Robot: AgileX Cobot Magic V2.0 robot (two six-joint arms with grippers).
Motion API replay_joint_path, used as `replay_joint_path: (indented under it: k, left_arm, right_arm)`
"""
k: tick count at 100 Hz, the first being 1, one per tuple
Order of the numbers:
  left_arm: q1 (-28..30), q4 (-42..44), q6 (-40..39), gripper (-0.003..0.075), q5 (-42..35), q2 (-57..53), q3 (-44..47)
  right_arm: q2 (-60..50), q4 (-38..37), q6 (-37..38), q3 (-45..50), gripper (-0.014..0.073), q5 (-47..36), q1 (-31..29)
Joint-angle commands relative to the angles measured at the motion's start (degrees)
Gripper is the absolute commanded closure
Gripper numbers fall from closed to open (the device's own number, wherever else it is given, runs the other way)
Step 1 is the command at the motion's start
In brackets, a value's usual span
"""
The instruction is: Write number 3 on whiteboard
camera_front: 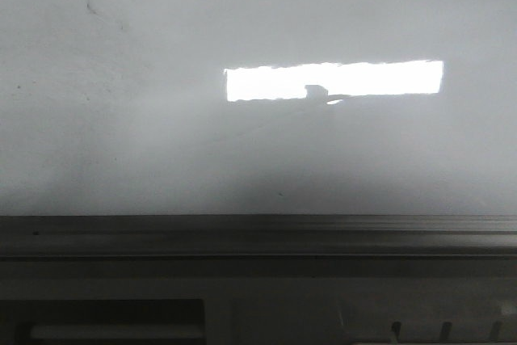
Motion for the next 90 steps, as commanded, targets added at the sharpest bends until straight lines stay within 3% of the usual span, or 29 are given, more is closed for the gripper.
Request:
replay_joint_path:
  k: [1, 10, 17, 23, 26, 31, 40, 50, 75, 90]
  left_arm:
    - [-0.6, -4.6, 0.4, 0.0708, -3.8, -0.9, -2.3]
    - [-0.6, -5.6, -2.3, 0.0533, -4.0, -1.7, -2.5]
    - [-0.5, -6.8, -4.6, 0.0294, -4.9, -3.1, -2.5]
    - [-0.3, -6.8, -7.2, 0.0141, -6.1, -4.7, -2.5]
    - [-0.1, -6.8, -8.9, 0.0082, -6.8, -5.8, -2.5]
    - [0.4, -6.6, -10.8, 0.0057, -7.3, -7.0, -2.5]
    - [1.6, -5.6, -13.5, 0.0103, -7.3, -11.0, -2.3]
    - [3.8, -2.6, -17.7, 0.0237, -7.6, -15.9, -1.5]
    - [10.0, 6.3, -29.1, 0.0737, -9.2, -27.7, 4.0]
    - [12.1, 5.9, -29.1, 0.0741, -9.2, -31.8, 7.1]
  right_arm:
    - [0.3, 4.4, 1.1, -1.8, 0.0654, -2.1, 0.2]
    - [0.3, 4.4, 1.1, -1.8, 0.0654, -5.4, 0.2]
    - [0.4, 4.4, 1.1, -1.8, 0.0654, -9.0, 0.2]
    - [0.4, 4.4, 1.1, -1.8, 0.0654, -12.6, 0.2]
    - [0.4, 4.4, 1.1, -1.8, 0.0654, -15.1, 0.2]
    - [0.6, 4.4, 1.1, -1.8, 0.0654, -18.7, 0.1]
    - [1.3, 4.4, 1.1, -1.8, 0.0654, -24.6, -0.5]
    - [3.3, 4.4, 1.1, -1.8, 0.0654, -26.3, -2.5]
    - [8.0, 4.4, 1.1, -1.8, 0.0654, -27.2, -5.9]
    - [9.6, 4.2, 1.1, -1.7, 0.0654, -28.1, -7.0]
